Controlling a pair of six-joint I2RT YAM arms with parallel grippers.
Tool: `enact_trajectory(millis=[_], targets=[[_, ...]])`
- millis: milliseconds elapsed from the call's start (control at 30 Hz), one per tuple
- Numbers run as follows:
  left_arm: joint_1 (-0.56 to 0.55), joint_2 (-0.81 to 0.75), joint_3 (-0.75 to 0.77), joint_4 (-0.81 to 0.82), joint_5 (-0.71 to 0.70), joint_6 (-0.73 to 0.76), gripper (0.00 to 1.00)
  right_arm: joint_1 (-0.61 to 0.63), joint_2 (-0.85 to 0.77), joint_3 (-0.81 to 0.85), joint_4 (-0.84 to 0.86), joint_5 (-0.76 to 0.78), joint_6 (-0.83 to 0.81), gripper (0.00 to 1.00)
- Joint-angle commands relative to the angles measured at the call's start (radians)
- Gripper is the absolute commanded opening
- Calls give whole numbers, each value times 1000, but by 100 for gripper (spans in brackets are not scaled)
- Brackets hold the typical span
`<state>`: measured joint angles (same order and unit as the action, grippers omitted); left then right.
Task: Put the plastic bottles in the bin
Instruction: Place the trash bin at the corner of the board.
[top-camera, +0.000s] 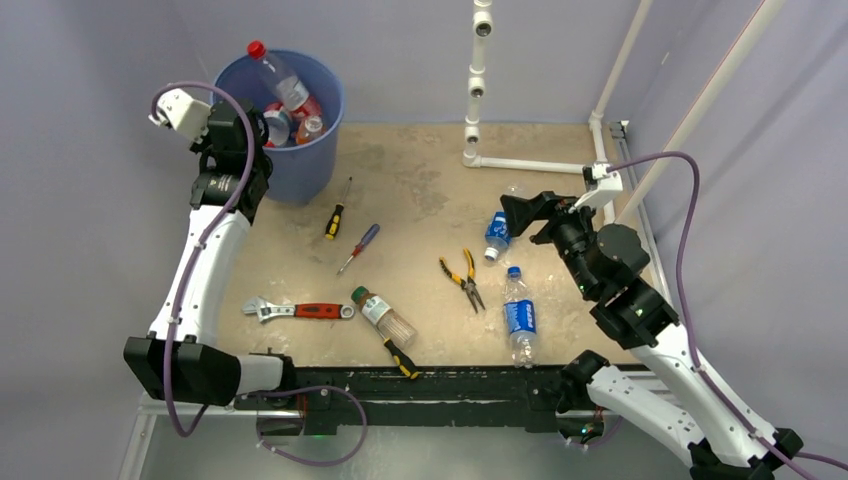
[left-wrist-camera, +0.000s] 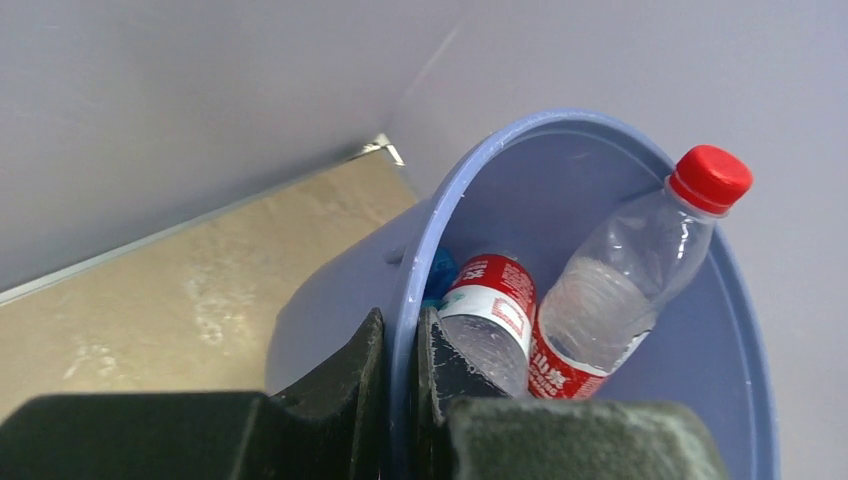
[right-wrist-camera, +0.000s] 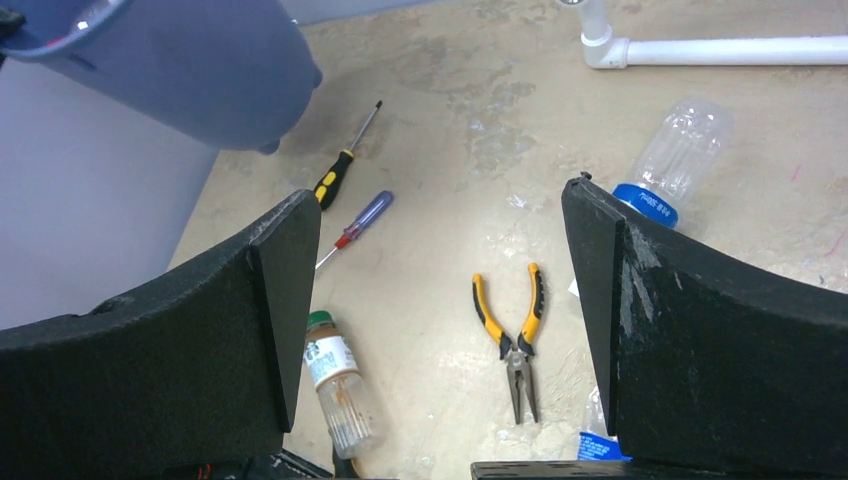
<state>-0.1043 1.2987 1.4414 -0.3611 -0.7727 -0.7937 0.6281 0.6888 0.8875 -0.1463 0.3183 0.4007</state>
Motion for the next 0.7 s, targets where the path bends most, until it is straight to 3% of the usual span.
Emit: enact_trajectory(millis=[0,200,433,667], targets=[[14,-116,-17,281,-42,-126,0,1,-9,-8,19,-31,0,89],[17,-144,-41,280,-121,-100,0,2,-2,-19,29,-50,10,89],[59,-151,-101,194,-158,-213,0,1,2,-20,23,-60,26,88],[94,-171,-171,211,-145,-275,0,2,-2,-15,15,-51,28,88]])
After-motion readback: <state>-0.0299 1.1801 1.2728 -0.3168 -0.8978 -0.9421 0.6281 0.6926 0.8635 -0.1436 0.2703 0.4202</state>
